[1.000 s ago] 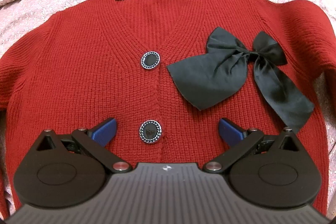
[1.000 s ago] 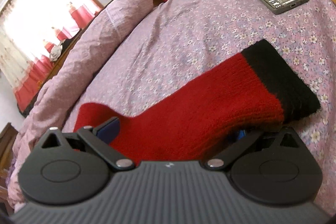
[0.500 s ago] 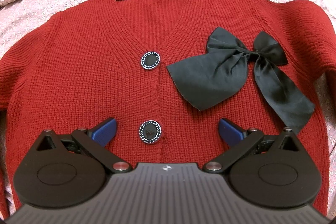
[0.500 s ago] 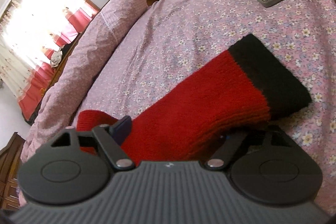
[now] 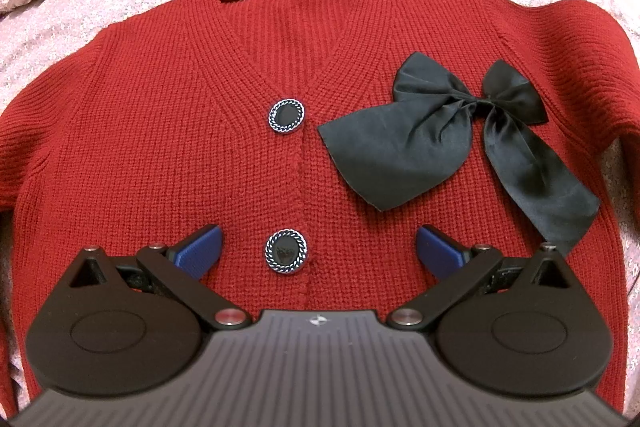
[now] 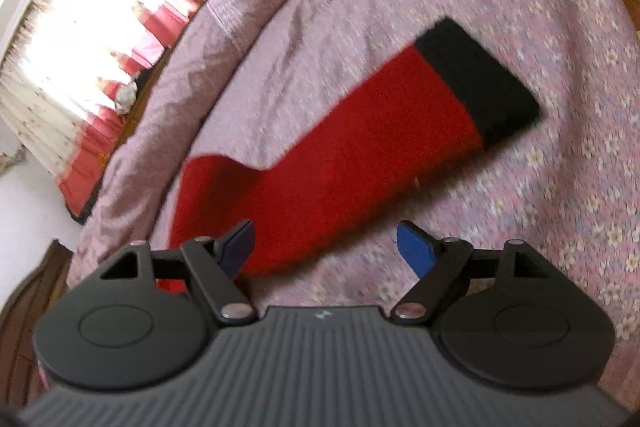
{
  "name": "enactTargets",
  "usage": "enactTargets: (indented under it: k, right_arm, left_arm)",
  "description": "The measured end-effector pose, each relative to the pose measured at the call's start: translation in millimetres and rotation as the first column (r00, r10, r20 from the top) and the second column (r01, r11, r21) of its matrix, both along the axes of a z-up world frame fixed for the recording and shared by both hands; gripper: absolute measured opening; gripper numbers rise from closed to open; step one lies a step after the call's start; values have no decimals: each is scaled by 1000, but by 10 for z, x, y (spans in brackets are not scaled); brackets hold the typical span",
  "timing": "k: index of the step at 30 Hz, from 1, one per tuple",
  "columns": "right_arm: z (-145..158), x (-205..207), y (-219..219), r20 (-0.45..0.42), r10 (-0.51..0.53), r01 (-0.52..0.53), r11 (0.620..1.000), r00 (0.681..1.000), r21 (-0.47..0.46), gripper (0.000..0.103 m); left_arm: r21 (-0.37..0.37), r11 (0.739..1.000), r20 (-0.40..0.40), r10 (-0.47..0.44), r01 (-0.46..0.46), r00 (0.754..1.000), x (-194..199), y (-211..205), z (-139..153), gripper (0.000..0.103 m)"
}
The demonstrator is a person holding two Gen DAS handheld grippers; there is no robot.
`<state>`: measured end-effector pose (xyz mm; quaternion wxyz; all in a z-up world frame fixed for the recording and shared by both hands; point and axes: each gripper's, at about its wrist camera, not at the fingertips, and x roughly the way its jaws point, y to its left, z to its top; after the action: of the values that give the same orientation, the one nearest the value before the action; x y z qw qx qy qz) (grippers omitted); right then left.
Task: Fold small clothes
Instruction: 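Move the right gripper to the black-cuffed red sleeve and grasp the cuff, then lift the sleeve with the right gripper, fold it across the cardigan body, release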
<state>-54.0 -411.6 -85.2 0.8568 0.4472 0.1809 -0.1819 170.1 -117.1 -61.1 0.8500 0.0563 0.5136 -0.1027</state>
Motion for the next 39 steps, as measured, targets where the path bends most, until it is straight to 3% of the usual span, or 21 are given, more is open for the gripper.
enactTargets:
  k: [11,12,14,15,17,30,39]
  right_arm:
    - [-4,268,-237,100,-123,127,991,987,-40,78]
    - [-3,287,-261,100,-127,131,991,987,-37,73]
    - [-6,329,-317,67,-127,129,991,990,-34,34]
    - [-1,355,-340,50,-132,134,990,990,-34,23]
    - [18,359,-386,46,-123,124,992,991,-32,17]
    - [781,368,-230,236,5,50,973,972,-224,14]
    - [1164,646,53,278,140,-40,941,950,-337,13]
  left_arm:
    - [-8,1000,-2,-6,6,1000,5,-3,4,103]
    - [-9,1000,-3,-6,6,1000,8,-3,4,103]
    - [-11,1000,-4,-7,7,1000,11,-4,4,103]
    - [-13,1000,-5,-9,9,1000,13,-3,4,103]
    - [-21,1000,-4,-13,13,1000,14,3,5,103]
    - [-81,997,-5,-16,16,1000,-17,139,119,103]
    - [-100,995,33,18,-15,999,-120,442,290,103]
